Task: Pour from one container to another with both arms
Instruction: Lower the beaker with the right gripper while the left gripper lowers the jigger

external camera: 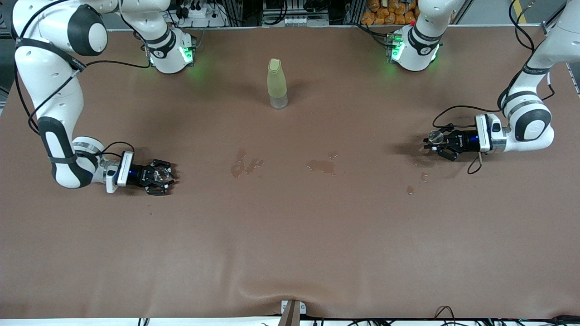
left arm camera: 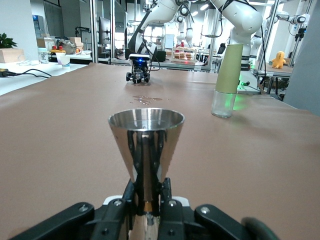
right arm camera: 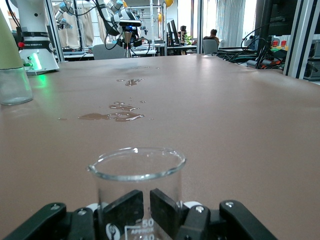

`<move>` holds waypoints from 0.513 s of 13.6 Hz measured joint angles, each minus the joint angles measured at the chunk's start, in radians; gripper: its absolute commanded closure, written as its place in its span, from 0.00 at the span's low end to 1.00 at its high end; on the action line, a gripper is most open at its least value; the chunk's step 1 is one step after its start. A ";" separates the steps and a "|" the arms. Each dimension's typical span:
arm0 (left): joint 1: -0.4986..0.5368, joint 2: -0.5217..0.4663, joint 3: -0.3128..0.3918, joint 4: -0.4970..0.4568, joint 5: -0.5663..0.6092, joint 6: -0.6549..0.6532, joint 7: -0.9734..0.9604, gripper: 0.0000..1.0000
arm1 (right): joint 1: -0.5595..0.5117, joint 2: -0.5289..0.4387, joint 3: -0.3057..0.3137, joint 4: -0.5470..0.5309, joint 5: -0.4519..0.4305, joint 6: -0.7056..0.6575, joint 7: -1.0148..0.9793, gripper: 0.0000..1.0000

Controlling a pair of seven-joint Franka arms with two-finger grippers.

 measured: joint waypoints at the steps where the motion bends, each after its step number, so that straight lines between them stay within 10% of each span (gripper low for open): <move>1: 0.002 0.015 0.001 0.009 0.000 0.000 0.002 1.00 | 0.000 0.001 0.000 0.001 0.000 0.002 0.000 0.86; 4: 0.014 0.060 0.003 0.044 0.016 0.000 0.012 1.00 | 0.000 0.005 0.000 0.003 0.000 0.003 0.000 0.40; 7: 0.027 0.105 0.004 0.076 0.024 0.000 0.028 1.00 | 0.000 0.006 0.000 0.007 0.000 0.003 0.001 0.15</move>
